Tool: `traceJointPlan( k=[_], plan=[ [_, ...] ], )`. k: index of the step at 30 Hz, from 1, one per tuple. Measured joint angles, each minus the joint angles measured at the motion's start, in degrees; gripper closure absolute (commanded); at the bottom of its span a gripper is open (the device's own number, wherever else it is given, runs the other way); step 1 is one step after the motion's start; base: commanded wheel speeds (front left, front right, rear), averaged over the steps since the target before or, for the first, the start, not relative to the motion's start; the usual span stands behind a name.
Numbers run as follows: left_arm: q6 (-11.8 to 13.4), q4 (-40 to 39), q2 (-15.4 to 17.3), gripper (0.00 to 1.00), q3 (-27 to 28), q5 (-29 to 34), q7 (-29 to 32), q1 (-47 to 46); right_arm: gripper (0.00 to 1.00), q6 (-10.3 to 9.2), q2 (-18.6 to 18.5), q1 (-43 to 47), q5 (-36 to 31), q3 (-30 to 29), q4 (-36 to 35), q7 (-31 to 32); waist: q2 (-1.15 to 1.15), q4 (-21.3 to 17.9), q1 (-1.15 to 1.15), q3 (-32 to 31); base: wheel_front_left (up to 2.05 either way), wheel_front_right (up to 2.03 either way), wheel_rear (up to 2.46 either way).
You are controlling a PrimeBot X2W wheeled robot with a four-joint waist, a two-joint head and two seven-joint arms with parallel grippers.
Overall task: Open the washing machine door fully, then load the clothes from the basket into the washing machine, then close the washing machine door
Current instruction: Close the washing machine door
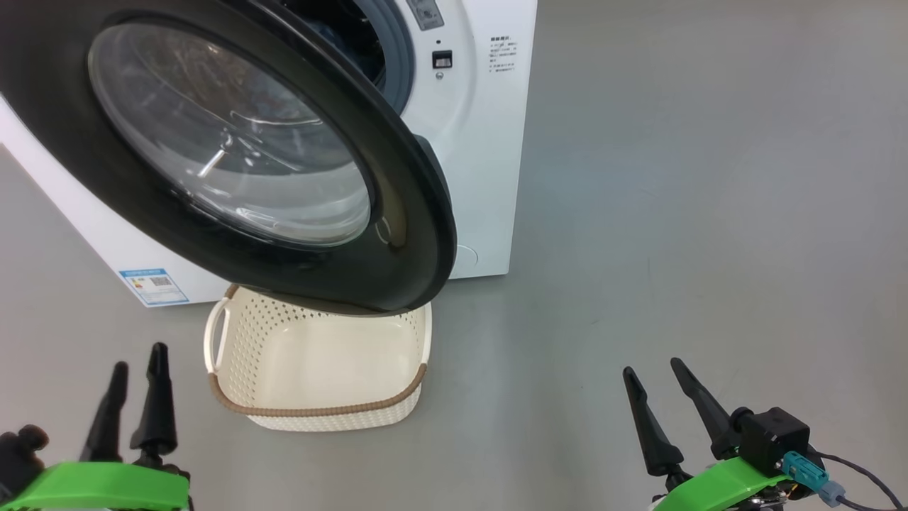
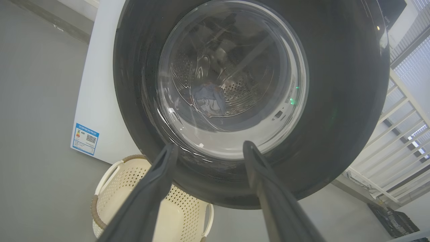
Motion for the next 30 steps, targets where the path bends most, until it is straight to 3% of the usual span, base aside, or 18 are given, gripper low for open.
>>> traceJointPlan(
  k=[4, 6, 11, 22, 30],
  plan=[
    [0.0, -0.4, -1.8, 0.0, 4.9, 11.7, 0.0, 0.0, 0.0, 0.0, 0.0, 0.0, 0.0, -0.1, -0.2, 0.0, 0.0, 0.0, 0.0, 0.0, 0.0, 0.0, 0.0],
    [0.2, -1.7, -1.9, 0.0, 6.0, 19.7, -0.1, 0.3, 0.0, 0.0, 0.0, 0.0, 0.0, -0.1, -0.3, 0.0, 0.0, 0.0, 0.0, 0.0, 0.0, 0.0, 0.0],
    [1.0, -4.9, -3.7, 0.0, 7.0, 32.4, -0.4, 3.4, 0.0, 0.0, 0.0, 0.0, -0.1, -0.1, -0.7, 0.0, 0.0, -0.2, 0.0, -0.1, 0.0, 0.0, 0.0],
    [1.3, -7.8, -8.3, 0.0, 7.9, 44.5, -0.4, 9.3, 0.0, 0.0, 0.0, 0.0, -0.7, -0.2, -1.6, 0.0, 0.0, -0.6, 0.0, -0.1, 0.0, 0.0, 0.0],
    [1.9, -7.2, -10.3, 0.0, 8.4, 46.1, -0.4, 10.9, 0.0, 0.0, 0.0, 0.1, -1.3, -0.3, -1.9, 0.0, 0.0, -0.7, 0.0, -0.3, 0.0, 0.0, 0.0]
  ],
)
